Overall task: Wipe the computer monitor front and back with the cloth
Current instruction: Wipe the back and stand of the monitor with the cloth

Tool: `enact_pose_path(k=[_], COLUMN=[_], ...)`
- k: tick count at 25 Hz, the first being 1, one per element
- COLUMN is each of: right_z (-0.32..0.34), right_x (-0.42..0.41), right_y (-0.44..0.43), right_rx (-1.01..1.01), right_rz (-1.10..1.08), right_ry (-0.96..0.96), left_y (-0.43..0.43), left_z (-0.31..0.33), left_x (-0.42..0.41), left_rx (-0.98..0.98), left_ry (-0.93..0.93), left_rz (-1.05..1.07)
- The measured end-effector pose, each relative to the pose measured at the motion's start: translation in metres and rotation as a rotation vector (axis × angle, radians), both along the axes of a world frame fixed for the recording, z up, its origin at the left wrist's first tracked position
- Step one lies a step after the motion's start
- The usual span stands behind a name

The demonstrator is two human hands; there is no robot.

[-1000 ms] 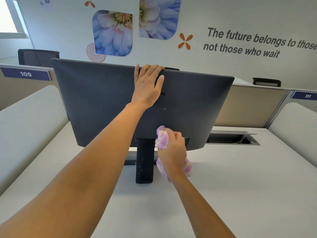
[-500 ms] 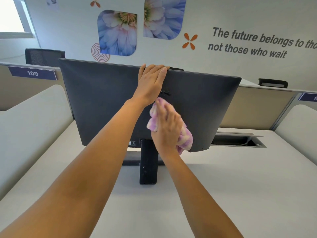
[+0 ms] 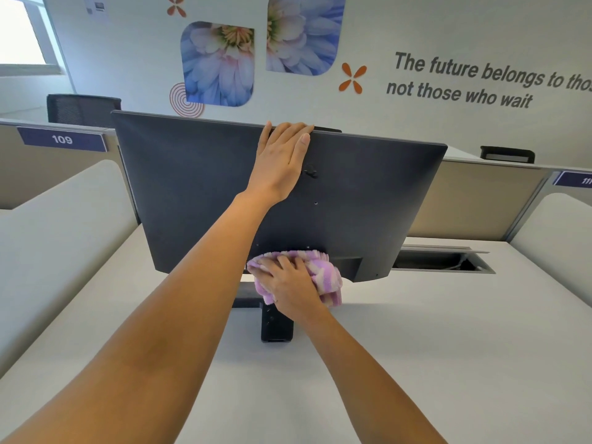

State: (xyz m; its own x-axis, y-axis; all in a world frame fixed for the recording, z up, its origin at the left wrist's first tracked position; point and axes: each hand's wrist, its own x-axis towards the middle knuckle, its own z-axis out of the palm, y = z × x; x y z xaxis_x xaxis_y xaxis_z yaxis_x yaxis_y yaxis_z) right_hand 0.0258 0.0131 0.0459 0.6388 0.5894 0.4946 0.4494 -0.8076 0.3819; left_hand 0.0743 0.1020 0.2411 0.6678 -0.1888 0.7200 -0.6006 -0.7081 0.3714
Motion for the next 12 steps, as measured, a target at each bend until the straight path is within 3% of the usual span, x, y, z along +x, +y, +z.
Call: enact_pose_path(k=[2, 6, 8, 12], right_z=[-0.005, -0.003, -0.003, 0.013], right_x=[-0.007, -0.013, -0.018, -0.013], right_y=[-0.002, -0.007, -0.013, -0.022], right_rx=[0.059, -0.017, 0.085, 0.495], right_rz=[-0.028, 0.104, 0.116, 0.044], right_ry=[0.089, 0.365, 0.444, 0.108], left_y=[0.003, 0.014, 0.022, 0.04], left_z=[-0.008, -0.059, -0.097, -0.168], left_x=[-0.006, -0.023, -0.035, -0.055], left_rx=[0.019, -0.022, -0.105, -0.264], left_ry=[-0.017, -0.09, -0.092, 0.025], left_rz=[0.015, 0.052, 0.09, 0.175])
